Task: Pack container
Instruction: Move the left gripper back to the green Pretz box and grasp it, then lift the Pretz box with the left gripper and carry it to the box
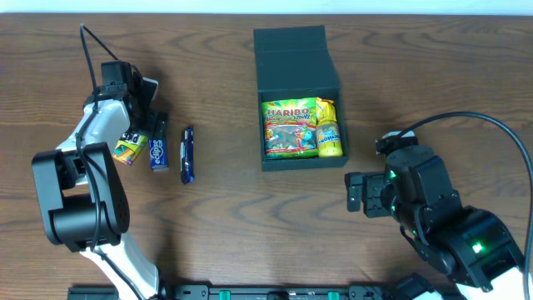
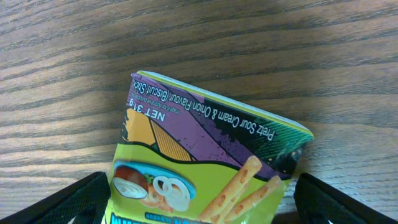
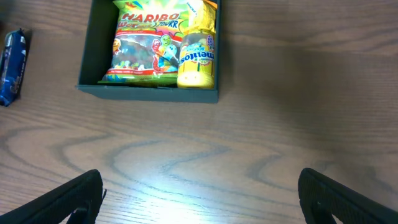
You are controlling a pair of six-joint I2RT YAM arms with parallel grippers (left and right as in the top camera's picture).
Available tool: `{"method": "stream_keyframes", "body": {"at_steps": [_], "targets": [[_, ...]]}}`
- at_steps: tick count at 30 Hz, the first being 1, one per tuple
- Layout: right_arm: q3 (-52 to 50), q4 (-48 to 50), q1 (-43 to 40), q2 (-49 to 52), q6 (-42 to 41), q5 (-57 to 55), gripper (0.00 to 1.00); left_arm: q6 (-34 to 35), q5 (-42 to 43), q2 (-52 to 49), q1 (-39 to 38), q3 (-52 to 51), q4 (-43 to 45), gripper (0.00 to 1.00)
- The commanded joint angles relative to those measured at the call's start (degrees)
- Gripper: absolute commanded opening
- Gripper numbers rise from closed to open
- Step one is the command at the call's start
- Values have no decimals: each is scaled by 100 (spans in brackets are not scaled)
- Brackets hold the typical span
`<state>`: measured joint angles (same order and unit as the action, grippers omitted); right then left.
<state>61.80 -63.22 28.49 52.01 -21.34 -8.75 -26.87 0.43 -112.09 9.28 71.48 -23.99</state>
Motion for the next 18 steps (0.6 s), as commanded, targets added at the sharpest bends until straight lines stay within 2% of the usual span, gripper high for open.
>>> {"method": "stream_keyframes", "body": {"at_steps": [1,18], "targets": [[39,-4,-39,-26,81,-22,99,-9,87,-199,9,-39,-22,95],[39,-4,-39,-26,81,-22,99,11,111,-208,9,-42,348,95]]}}
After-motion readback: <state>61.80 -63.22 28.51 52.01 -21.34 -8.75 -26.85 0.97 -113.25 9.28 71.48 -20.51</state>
